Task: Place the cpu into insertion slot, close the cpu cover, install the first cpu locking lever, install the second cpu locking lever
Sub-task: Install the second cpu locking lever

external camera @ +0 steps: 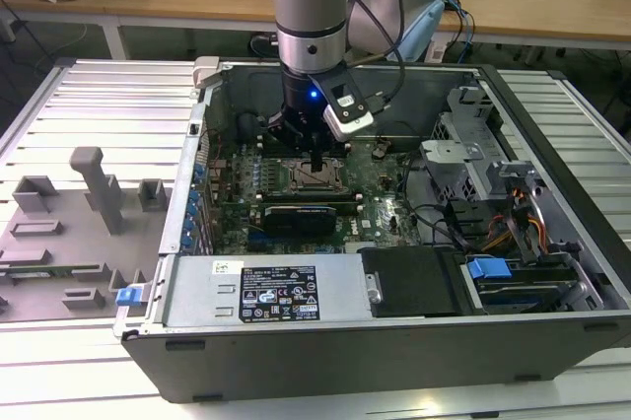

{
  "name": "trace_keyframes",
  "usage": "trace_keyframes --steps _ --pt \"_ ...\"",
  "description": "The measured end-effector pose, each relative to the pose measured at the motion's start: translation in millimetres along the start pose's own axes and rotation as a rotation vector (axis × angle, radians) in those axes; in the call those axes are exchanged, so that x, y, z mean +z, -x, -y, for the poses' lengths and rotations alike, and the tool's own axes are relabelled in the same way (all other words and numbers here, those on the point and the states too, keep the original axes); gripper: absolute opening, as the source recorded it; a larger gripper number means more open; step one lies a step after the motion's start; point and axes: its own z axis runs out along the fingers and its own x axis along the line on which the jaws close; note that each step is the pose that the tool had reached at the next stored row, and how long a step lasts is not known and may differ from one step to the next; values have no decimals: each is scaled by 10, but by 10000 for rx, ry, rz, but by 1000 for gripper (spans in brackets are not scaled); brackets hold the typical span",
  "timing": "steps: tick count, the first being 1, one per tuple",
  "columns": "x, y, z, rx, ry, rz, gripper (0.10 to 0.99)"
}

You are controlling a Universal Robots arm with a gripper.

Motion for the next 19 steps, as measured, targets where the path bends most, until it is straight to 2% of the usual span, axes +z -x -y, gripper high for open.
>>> trace_keyframes --steps 6,10,14,17,19 --pt "-25 5 84 4 -2 -1 106" --pt "-29 9 176 8 -2 -1 106" --pt "-23 6 217 11 2 0 106" --pt "-5 -41 232 10 7 0 106" --pt "29 -99 240 11 6 0 106"
